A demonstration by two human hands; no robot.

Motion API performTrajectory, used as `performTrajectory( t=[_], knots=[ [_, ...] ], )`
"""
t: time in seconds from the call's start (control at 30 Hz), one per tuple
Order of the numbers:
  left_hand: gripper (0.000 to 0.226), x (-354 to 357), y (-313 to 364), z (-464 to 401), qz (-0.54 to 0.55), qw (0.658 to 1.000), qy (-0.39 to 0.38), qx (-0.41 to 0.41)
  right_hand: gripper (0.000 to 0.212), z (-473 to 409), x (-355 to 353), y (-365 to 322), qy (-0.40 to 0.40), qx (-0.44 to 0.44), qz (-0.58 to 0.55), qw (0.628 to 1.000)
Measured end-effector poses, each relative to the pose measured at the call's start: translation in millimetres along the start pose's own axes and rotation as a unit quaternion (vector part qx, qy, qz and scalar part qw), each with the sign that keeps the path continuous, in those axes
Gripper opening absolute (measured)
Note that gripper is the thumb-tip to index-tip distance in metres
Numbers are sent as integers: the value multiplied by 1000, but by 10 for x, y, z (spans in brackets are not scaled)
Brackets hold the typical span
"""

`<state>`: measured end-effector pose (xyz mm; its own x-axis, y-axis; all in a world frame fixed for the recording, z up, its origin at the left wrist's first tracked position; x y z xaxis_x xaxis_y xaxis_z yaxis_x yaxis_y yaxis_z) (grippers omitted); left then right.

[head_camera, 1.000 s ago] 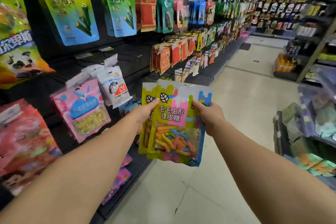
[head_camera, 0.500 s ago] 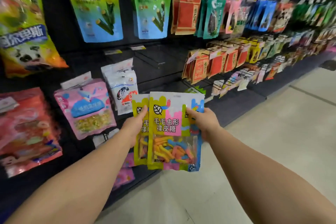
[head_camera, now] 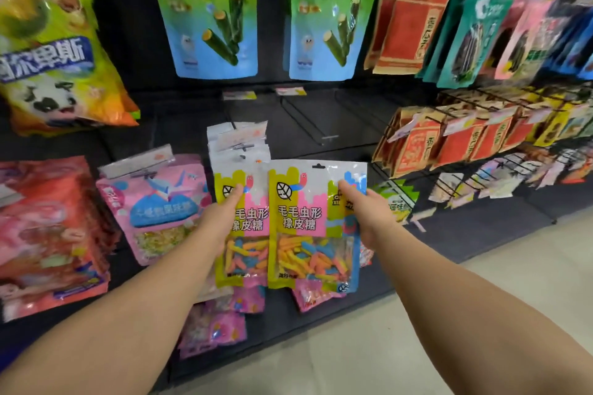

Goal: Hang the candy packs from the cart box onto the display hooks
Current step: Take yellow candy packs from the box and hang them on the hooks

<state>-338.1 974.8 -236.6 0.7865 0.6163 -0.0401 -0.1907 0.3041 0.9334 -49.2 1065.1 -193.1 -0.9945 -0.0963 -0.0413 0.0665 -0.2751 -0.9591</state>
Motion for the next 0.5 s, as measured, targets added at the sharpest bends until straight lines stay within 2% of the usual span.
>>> performTrajectory(
  t=[0.13,0.27,0.37,0.4,0.47,0.5],
  knots=[
    [103,-89,14,-119,-4,999,44,9,26,-443,-14,-30,-20,8,-7,1000],
    [94,-236,-65,-114,-2,993,122,4,27,-867,-46,-76,-56,-1,26,998],
    [109,-262,-165,31,51,984,169,-16,29,-1155,-59,-183,-88,2,40,995],
    [104,-235,-187,68,66,981,181,-17,30,-1262,-62,-223,-98,-2,42,994],
    [75,-146,-197,127,81,978,190,-9,30,-1416,-48,-271,-115,0,49,992],
    [69,-90,-206,156,85,978,192,-9,31,-1496,-26,-256,-124,3,53,991]
  ],
)
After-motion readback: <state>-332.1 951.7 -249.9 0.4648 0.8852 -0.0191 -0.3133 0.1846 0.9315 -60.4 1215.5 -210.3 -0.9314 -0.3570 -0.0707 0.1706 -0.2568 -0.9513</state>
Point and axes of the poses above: each hand's wrist, its own z-axis away from the middle knuckle, its own x-axis out of the palm, y = z × x, the point moved 9 cm from there along -z, towards the middle knuckle, and after that the axes turned 5 degrees about z, right-handed, at the moved point
